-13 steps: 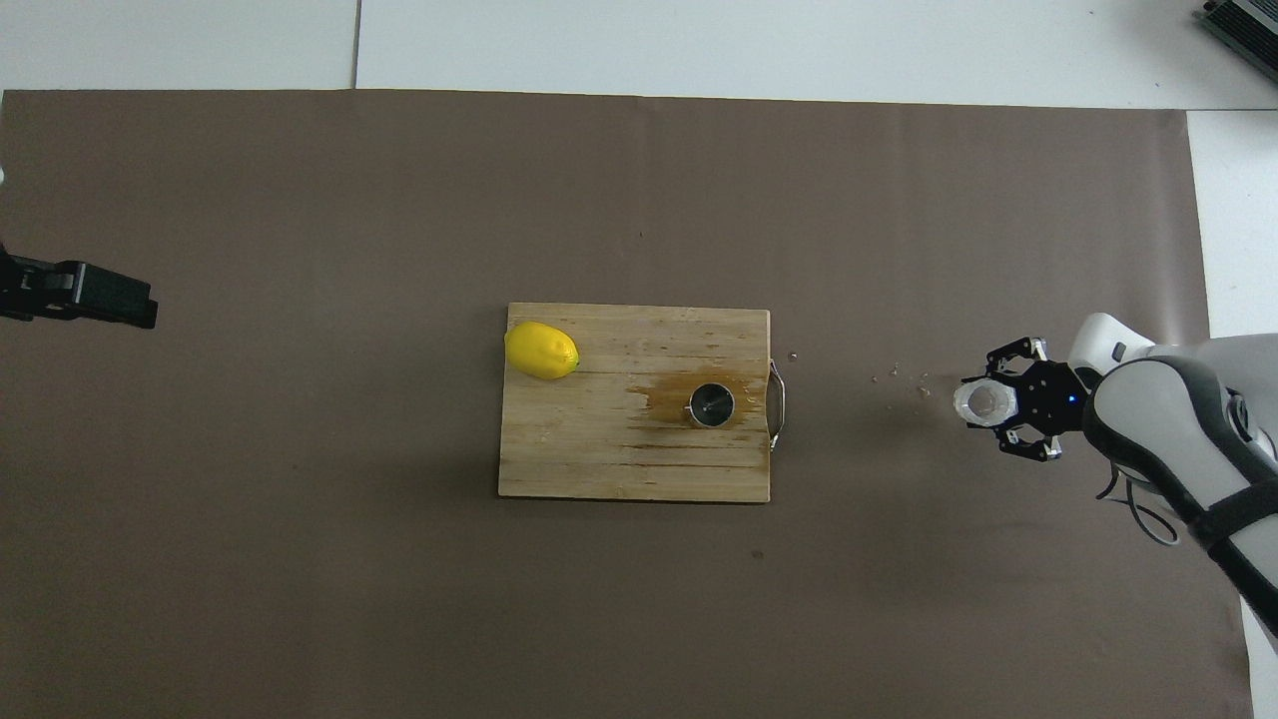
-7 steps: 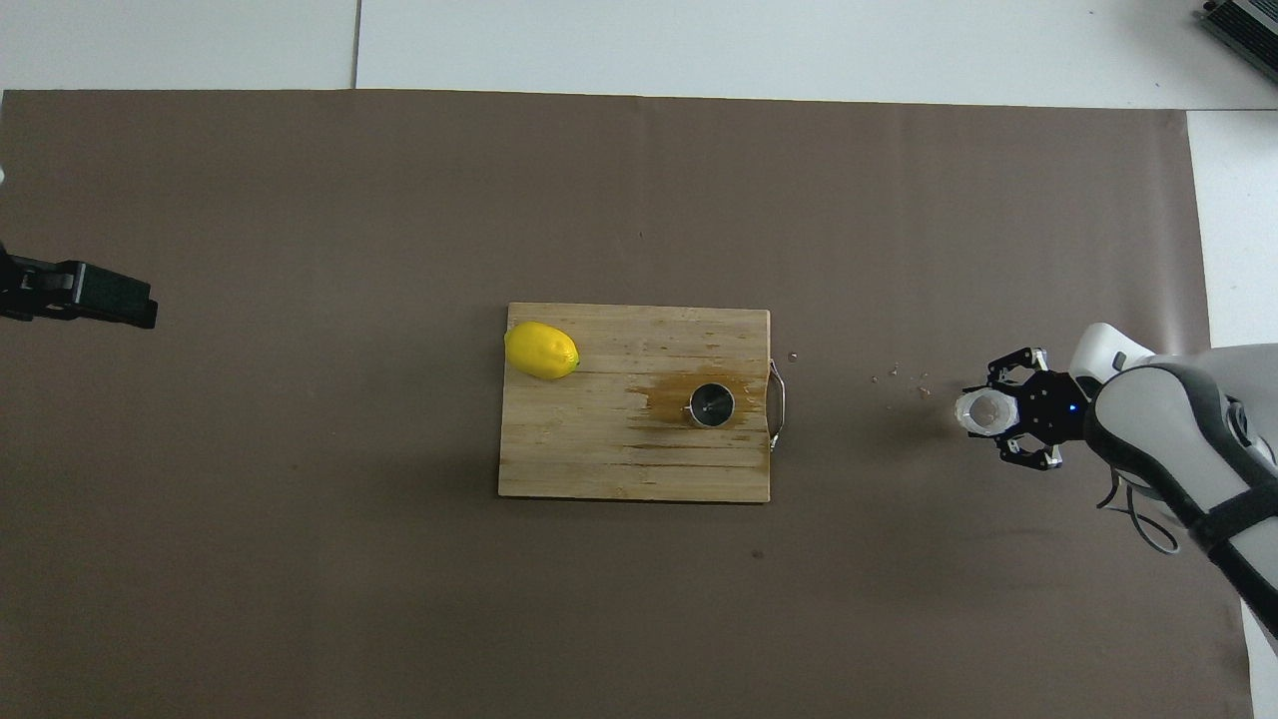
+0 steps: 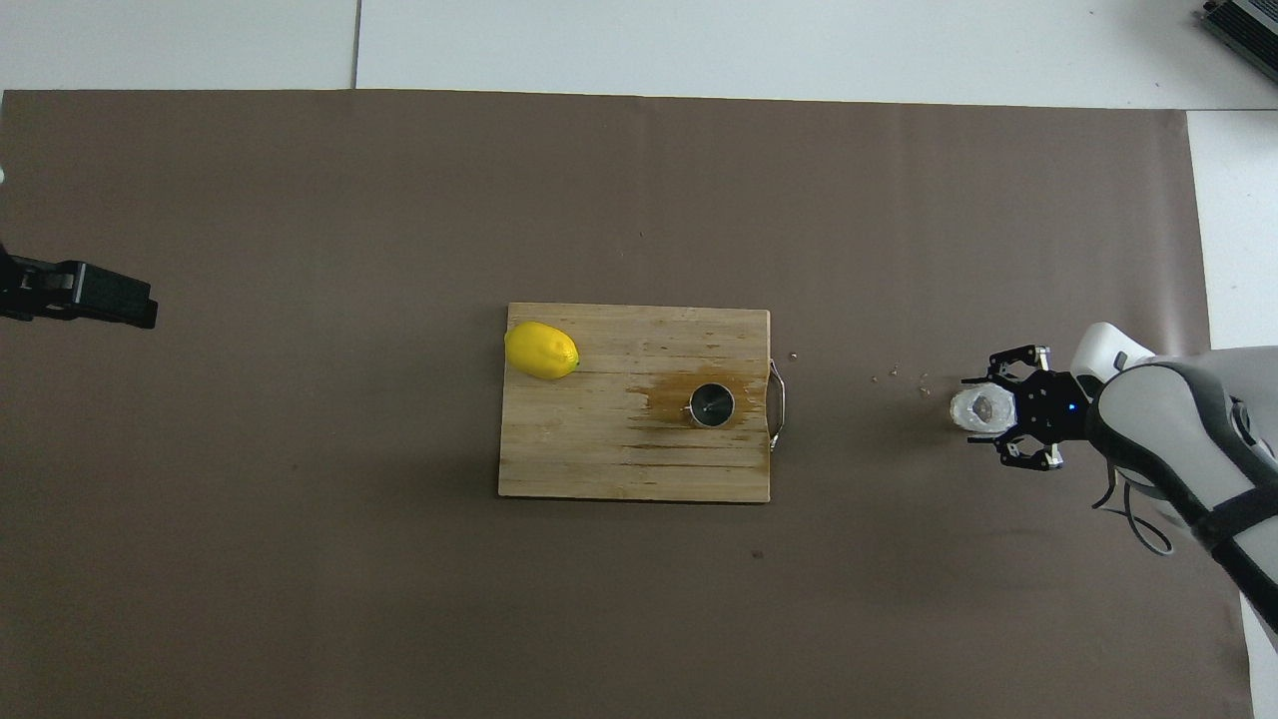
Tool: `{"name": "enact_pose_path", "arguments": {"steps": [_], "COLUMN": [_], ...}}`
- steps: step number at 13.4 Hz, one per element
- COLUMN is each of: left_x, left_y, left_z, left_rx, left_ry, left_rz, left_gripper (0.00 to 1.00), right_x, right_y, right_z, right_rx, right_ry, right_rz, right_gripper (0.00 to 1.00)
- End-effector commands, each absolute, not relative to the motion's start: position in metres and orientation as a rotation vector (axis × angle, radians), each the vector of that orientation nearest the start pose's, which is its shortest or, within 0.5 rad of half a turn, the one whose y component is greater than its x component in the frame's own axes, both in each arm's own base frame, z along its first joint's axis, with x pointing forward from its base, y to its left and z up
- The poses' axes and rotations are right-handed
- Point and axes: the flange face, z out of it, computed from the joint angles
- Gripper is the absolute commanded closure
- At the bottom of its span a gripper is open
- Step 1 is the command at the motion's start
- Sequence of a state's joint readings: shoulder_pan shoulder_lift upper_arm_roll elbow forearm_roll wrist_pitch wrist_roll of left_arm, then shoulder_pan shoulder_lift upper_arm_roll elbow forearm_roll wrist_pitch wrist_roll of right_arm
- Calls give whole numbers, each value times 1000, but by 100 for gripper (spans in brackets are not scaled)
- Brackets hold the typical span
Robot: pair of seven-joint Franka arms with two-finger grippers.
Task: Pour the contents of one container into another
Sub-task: 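Open the right gripper to release the white cup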
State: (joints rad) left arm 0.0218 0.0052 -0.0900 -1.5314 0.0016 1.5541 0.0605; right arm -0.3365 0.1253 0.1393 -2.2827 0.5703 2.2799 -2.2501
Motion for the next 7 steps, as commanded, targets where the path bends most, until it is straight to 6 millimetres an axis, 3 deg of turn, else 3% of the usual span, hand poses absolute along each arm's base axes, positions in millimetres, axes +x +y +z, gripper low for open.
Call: {"name": "enact_pose_path", "arguments": {"steps": [1, 7], "left_x": [545, 545], "left_y": [-33, -33], "left_z": [641, 641], "left_rx": [-3148, -3148], "left_ry": [201, 201], "left_rz": [-17, -17], "left_gripper": [0, 0], "right_x": [505, 515], "right_y": [-86, -69], "right_z": [321, 399], "right_rx": [2271, 2376], "right_ry": [2430, 2286], "right_rz": [666, 573], "right_gripper": [0, 0]}}
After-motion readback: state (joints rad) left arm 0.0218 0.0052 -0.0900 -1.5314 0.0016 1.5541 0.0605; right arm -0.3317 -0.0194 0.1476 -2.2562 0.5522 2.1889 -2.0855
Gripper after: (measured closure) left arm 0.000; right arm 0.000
